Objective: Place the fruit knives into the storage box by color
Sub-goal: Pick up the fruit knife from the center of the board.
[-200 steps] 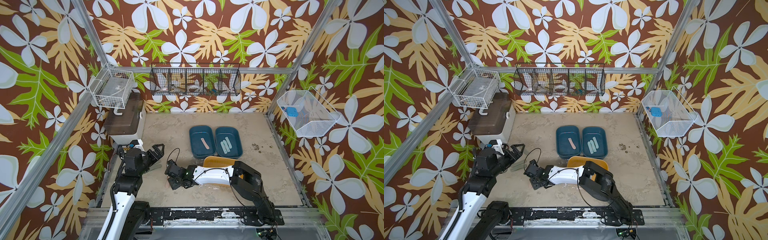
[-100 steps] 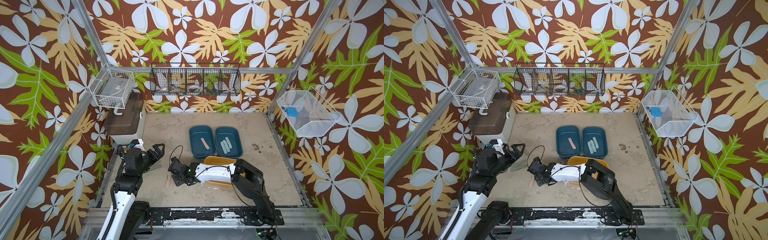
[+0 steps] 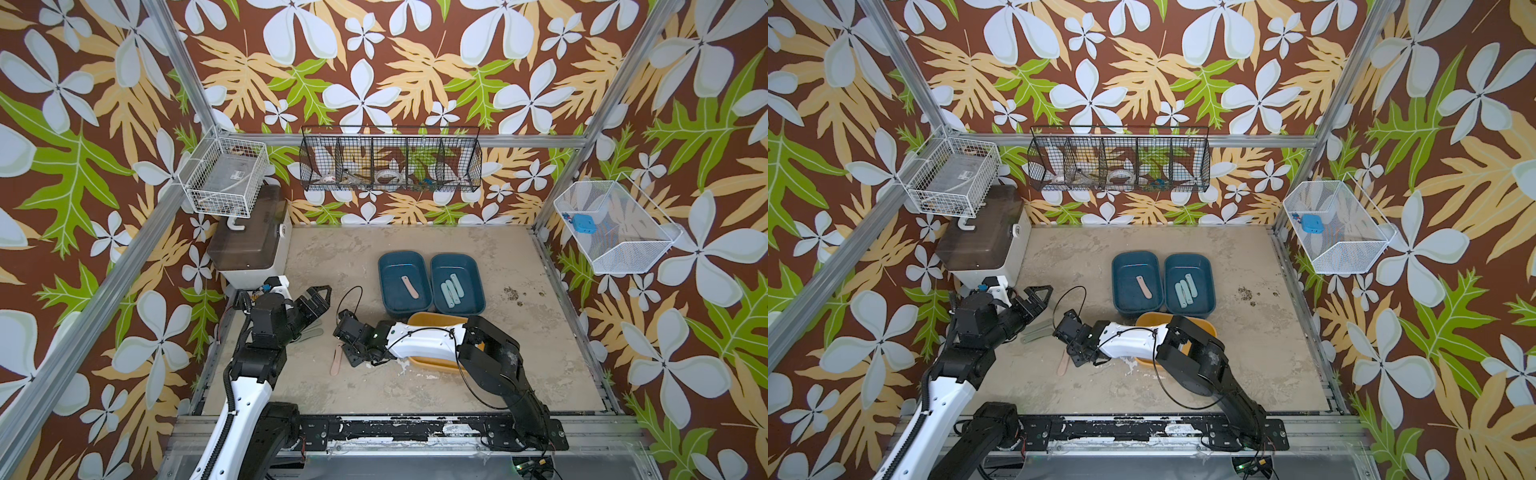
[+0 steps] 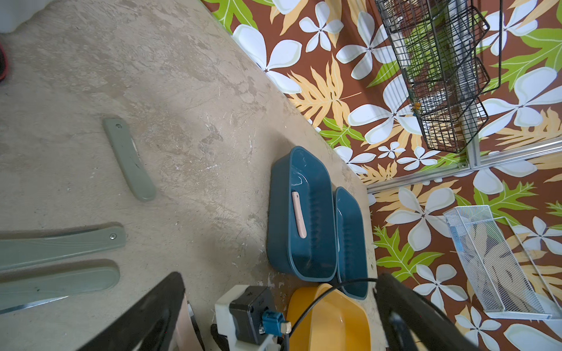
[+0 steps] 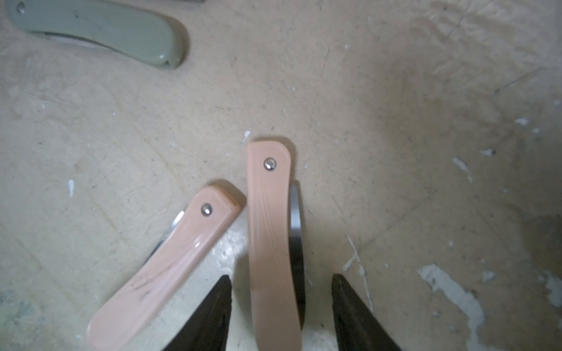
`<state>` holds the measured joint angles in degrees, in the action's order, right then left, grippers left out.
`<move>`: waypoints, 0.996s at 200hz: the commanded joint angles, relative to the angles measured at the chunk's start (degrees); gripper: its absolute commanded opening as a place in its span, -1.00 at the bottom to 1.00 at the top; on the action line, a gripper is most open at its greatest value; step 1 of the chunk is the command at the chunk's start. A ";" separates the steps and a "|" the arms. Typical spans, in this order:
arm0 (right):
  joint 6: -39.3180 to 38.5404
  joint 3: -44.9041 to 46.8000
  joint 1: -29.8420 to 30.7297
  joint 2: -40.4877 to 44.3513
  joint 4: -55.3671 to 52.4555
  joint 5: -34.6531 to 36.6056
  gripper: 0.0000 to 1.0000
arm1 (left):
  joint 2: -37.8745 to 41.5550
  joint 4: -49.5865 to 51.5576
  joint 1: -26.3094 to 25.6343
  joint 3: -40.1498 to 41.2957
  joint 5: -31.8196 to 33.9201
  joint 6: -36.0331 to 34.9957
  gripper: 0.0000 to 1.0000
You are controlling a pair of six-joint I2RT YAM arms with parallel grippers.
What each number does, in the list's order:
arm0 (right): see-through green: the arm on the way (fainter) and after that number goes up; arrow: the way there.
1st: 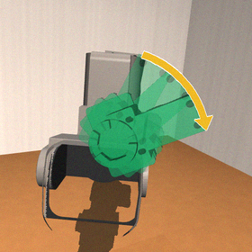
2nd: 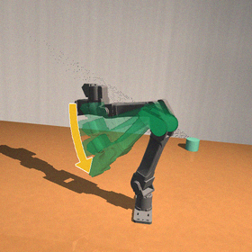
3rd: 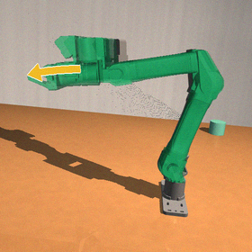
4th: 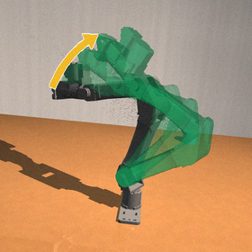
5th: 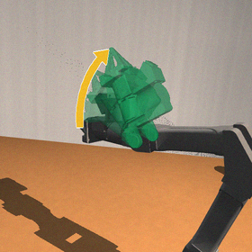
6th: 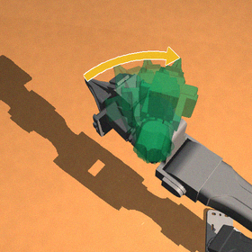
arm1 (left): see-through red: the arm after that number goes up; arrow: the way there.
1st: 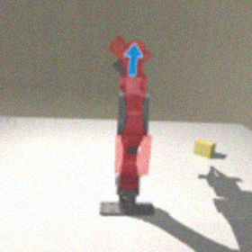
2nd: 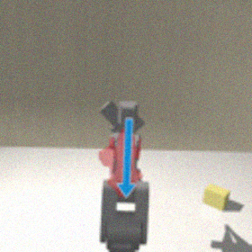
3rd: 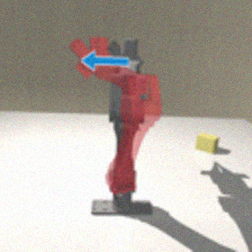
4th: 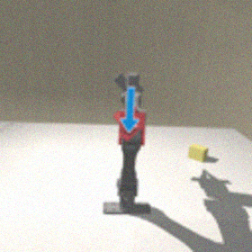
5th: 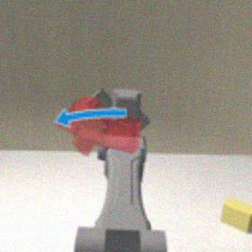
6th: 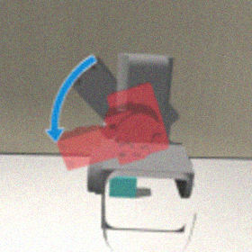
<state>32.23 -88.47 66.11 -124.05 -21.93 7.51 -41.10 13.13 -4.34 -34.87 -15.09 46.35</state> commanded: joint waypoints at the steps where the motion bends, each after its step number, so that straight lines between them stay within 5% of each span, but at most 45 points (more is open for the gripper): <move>1: -1.39 -1.23 0.13 -1.31 -1.09 0.22 -0.02 | -0.27 -1.35 0.03 -0.52 -0.55 -0.03 1.00; 113: -3.16 -0.05 -0.18 -0.03 -0.65 2.17 -0.47 | -0.73 -1.70 0.03 -1.01 -1.24 0.41 1.00; 199: -6.72 0.49 -1.04 9.82 -0.88 7.07 -0.49 | -0.91 -3.56 0.03 -2.63 -5.71 1.65 1.00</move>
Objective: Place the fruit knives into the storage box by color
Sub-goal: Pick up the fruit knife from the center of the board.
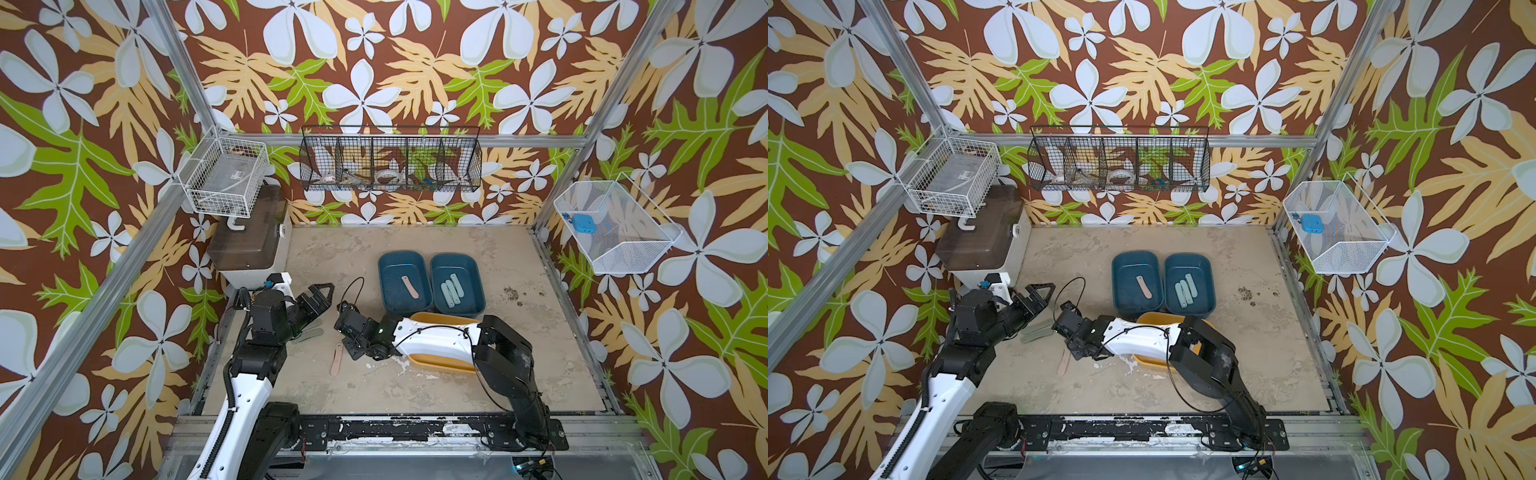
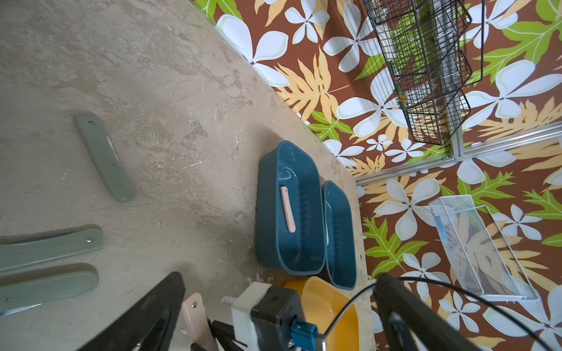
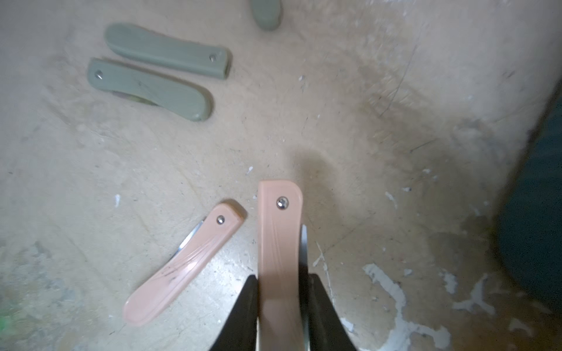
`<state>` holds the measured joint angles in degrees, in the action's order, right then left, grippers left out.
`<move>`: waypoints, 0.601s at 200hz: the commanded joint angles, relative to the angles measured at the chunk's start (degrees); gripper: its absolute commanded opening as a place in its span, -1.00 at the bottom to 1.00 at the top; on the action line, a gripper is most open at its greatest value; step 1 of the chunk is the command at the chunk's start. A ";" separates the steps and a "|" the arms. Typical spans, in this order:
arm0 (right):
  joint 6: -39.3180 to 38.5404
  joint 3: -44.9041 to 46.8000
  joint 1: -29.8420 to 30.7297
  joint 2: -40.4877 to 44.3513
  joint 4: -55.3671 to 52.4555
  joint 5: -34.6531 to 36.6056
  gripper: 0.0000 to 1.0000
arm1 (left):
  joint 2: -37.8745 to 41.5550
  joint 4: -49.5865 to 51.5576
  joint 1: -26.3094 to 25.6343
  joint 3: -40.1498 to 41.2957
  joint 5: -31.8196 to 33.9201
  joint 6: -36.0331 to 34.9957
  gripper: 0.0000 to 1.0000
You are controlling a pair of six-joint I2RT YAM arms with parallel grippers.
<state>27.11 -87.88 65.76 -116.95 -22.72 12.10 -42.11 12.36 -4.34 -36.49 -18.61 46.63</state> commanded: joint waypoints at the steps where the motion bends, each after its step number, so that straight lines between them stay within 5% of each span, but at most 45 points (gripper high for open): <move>1: -1.61 -0.10 -0.79 2.88 -0.07 2.49 -0.49 | 0.10 -2.83 0.03 -1.07 -2.29 1.45 1.00; 71: -4.43 0.82 -10.56 11.18 1.36 1.24 -0.47 | -1.92 -9.48 -0.61 -1.04 -7.65 7.48 1.00; 120: -5.40 2.44 -19.12 12.18 3.08 -1.02 -0.47 | -5.86 -12.41 -8.69 -1.80 -4.47 7.85 1.00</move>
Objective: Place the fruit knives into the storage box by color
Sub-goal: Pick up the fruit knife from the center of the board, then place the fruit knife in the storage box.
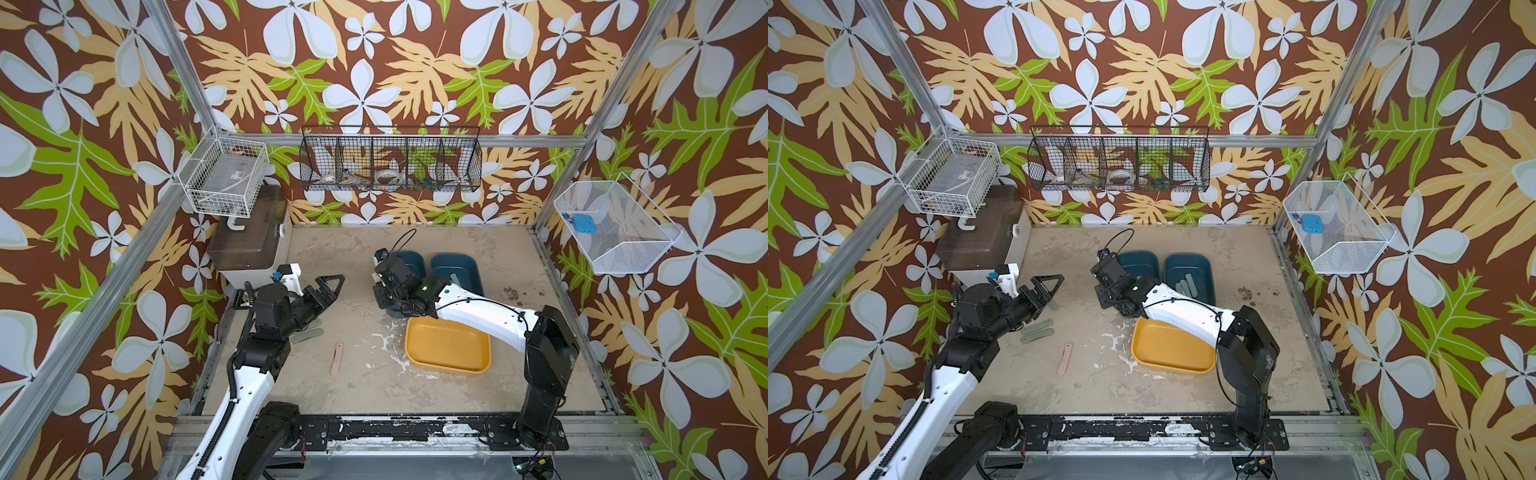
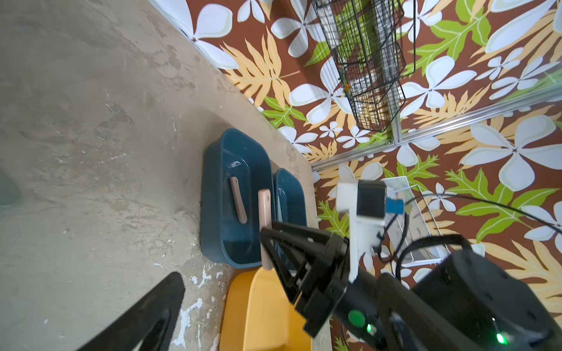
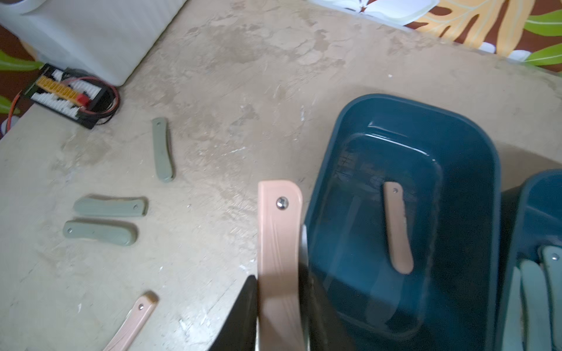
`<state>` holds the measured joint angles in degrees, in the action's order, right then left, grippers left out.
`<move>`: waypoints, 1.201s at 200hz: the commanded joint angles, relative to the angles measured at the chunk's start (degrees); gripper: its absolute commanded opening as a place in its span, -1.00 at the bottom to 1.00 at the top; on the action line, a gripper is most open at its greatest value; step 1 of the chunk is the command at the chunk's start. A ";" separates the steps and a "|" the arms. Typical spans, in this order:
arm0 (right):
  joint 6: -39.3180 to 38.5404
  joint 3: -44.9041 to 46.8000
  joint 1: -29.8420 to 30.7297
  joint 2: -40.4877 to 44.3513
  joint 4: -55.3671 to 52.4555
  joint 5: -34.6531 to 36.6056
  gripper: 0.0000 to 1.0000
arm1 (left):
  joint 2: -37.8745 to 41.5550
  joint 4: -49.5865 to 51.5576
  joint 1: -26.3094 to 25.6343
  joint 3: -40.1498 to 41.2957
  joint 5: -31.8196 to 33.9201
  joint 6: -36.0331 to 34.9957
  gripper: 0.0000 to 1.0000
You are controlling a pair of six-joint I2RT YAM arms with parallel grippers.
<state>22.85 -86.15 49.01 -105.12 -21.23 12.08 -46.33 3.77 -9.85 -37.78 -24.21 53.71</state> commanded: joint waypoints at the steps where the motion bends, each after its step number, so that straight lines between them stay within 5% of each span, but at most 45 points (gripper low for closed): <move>1: -1.18 0.76 -2.54 0.31 1.66 -1.04 -0.47 | -1.74 -3.93 -3.35 -0.52 1.15 0.84 1.00; 101: -1.63 1.69 -10.29 -8.34 3.65 -5.01 -0.46 | -11.39 -8.77 -15.91 -2.83 6.00 1.28 1.00; 240: -1.14 0.66 -11.00 -16.71 3.92 -5.97 -0.27 | -8.68 -8.52 -16.59 1.24 8.02 1.70 1.00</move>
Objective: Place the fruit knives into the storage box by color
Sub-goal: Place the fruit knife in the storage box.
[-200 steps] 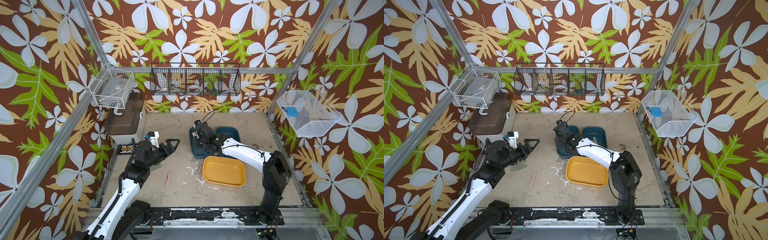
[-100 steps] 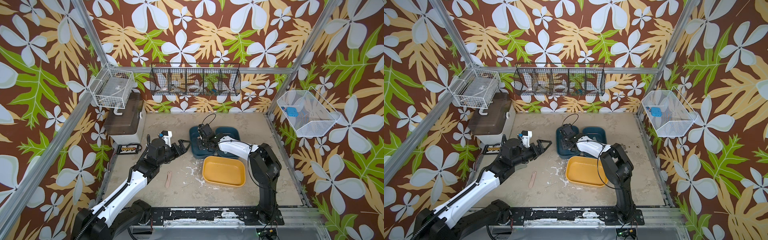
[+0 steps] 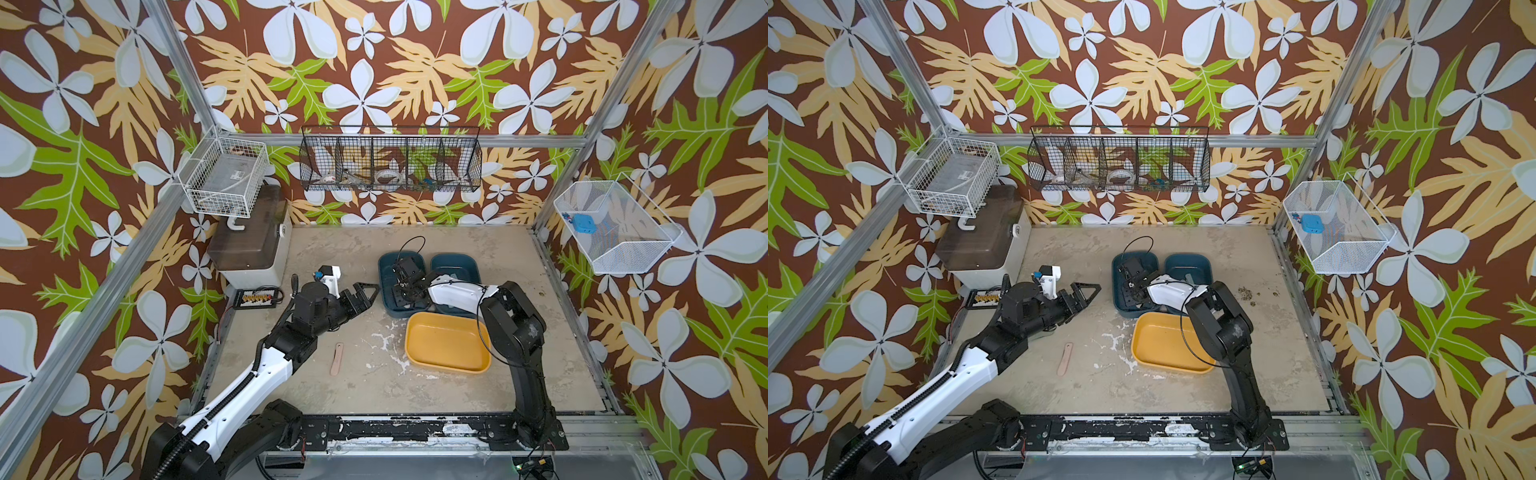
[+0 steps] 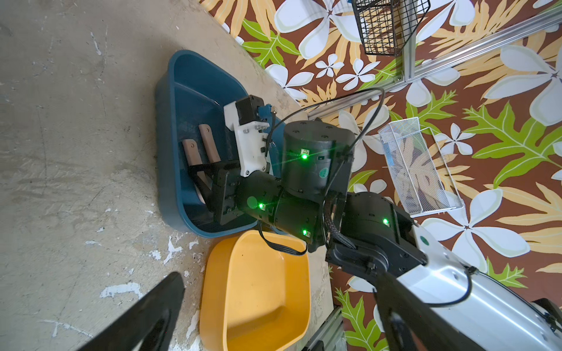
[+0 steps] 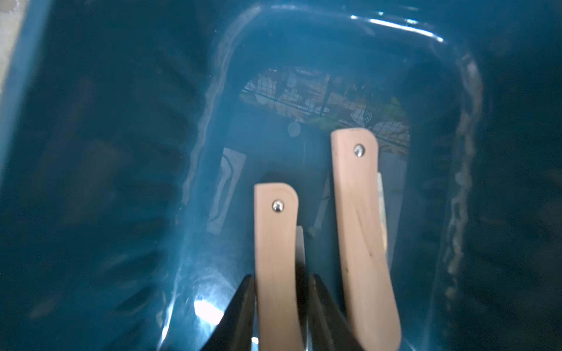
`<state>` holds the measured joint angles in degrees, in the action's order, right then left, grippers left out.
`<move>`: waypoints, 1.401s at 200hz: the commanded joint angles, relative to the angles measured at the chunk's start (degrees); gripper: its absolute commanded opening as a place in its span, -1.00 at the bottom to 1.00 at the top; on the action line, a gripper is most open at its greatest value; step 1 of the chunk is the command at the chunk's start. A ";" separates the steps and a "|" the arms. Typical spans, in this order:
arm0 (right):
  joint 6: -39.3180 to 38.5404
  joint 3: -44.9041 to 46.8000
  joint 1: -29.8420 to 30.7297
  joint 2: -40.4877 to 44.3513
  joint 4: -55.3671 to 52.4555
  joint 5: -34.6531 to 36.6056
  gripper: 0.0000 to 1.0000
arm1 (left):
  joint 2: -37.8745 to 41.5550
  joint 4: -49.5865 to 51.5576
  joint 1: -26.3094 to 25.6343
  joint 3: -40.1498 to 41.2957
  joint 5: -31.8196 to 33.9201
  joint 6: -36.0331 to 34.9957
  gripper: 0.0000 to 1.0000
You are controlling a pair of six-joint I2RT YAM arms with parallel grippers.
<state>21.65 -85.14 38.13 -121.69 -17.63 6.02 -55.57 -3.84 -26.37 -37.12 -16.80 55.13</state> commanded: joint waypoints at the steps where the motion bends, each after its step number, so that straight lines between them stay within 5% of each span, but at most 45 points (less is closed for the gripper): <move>1: 0.06 -0.36 -0.09 -0.18 0.31 0.06 -0.27 | 0.60 -0.91 -0.07 0.62 0.62 0.30 1.00; 127: 2.23 3.35 1.37 13.45 1.59 -3.25 -0.16 | 7.34 5.95 0.88 2.76 9.24 -3.04 1.00; 205: 6.23 3.84 12.97 18.42 0.83 -2.90 -0.03 | 13.12 12.10 14.44 1.84 5.75 -6.88 1.00; 280: 12.73 0.16 26.61 10.41 -2.38 0.05 0.12 | 14.64 15.96 28.19 -2.20 -0.89 -10.37 1.00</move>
<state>31.20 -83.68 62.35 -109.16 -18.28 4.49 -41.15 10.85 -1.06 -38.11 -14.41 46.72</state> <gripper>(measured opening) 0.548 0.996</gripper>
